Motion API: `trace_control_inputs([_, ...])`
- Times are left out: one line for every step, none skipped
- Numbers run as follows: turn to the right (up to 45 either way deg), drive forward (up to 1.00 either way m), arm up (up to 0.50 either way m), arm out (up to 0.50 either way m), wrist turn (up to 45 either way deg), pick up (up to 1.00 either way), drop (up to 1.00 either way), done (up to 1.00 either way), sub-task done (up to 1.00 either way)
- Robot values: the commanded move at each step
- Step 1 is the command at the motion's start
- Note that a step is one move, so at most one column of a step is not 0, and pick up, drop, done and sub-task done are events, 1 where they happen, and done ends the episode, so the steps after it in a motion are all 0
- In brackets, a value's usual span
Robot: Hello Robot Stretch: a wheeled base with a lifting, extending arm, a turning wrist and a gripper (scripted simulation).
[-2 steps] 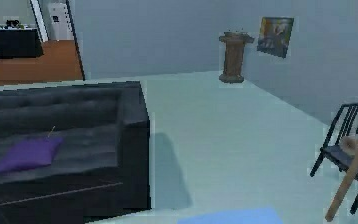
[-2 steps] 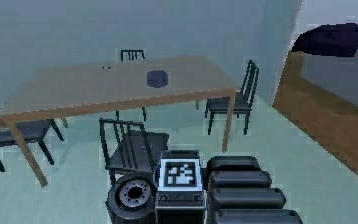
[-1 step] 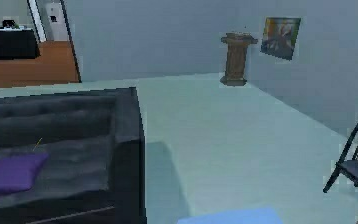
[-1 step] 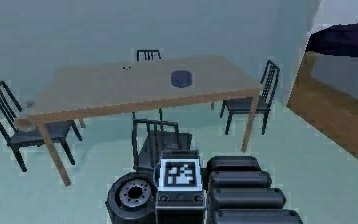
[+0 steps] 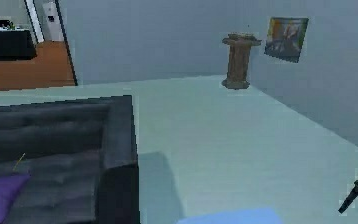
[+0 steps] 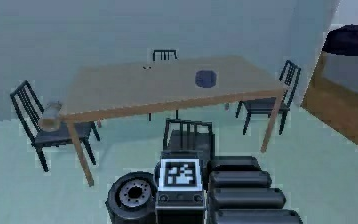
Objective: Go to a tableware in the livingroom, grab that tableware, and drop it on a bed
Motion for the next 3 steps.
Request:
trace_control_inputs([-45.0,0.0,0.0,0.0,0.0,0.0,0.0,0.0,0.0])
trace_control_inputs([-45.0,0.0,0.0,0.0,0.0,0.0,0.0,0.0,0.0])
trace_control_inputs([-6.0,0.0,0.0,0.0,0.0,0.0,0.0,0.0,0.0])
